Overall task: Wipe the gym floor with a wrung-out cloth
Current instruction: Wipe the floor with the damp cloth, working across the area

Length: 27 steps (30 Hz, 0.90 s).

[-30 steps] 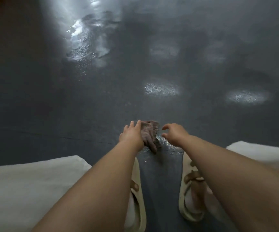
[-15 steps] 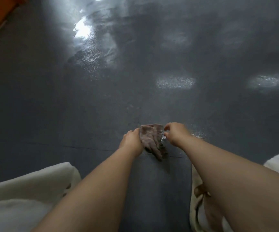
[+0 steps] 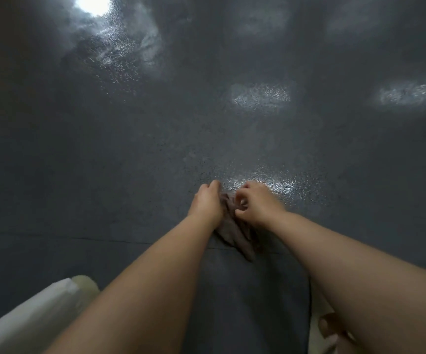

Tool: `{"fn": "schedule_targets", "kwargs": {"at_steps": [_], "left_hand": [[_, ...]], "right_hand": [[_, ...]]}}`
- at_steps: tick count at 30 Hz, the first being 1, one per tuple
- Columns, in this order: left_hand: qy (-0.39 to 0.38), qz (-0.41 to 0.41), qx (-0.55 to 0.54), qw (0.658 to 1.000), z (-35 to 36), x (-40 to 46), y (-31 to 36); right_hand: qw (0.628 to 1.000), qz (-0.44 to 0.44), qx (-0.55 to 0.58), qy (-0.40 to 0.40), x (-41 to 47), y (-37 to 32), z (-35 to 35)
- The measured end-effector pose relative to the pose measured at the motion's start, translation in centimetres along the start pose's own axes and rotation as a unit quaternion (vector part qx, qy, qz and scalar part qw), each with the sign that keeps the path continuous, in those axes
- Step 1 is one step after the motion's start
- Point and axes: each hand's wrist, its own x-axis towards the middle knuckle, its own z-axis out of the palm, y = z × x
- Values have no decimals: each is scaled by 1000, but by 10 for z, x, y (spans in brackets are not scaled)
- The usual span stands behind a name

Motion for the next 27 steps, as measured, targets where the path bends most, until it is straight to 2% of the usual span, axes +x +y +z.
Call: {"fn": "schedule_targets", "kwargs": {"at_steps": [2,4,6,9,11,13,14,15,17,19,20,21,22,24,27], "left_hand": [[0,1,12,1000,-2,3,-1],[38,29,16,999,-12,5,-1],[112,74,-11,991,-28,8,1],[234,185,-26,954,-57,13,9],[275,255,-1,927,-68,14,12],[291,295,35,909,-65,15,5],[285,305,62,907,-59,15,-1],[246,312,89,913,-50,11,-7],[100,308,196,925,-31,0,-15],[15,312,262,913,-11,-12,-23],[4,307,255,917,-5,-21,-23],[27,307,220,926,2,-24,-24],[79,318,173,929,11,-22,-26],[131,272,142,943,19,-14,-23],[22,187,222,957,40,-5,-10]], "right_hand": [[1000,-9,3,-4,1,-2,-1],[999,-2,37,10,5,-3,-11],[995,-6,69,73,10,-7,-29],[970,-81,59,223,16,-20,-57],[945,-138,27,294,17,-27,-63],[938,-141,5,317,15,-24,-54],[944,-127,-10,303,12,-21,-45],[956,-110,-26,272,7,-16,-32],[980,-83,-68,166,-10,-7,-5],[987,-75,-84,113,-27,1,18],[988,-68,-68,120,-31,5,25],[987,-60,-45,145,-32,9,29],[983,-46,-25,178,-29,14,29],[974,-8,2,229,-19,19,23],[954,94,24,284,-3,23,10]]}}
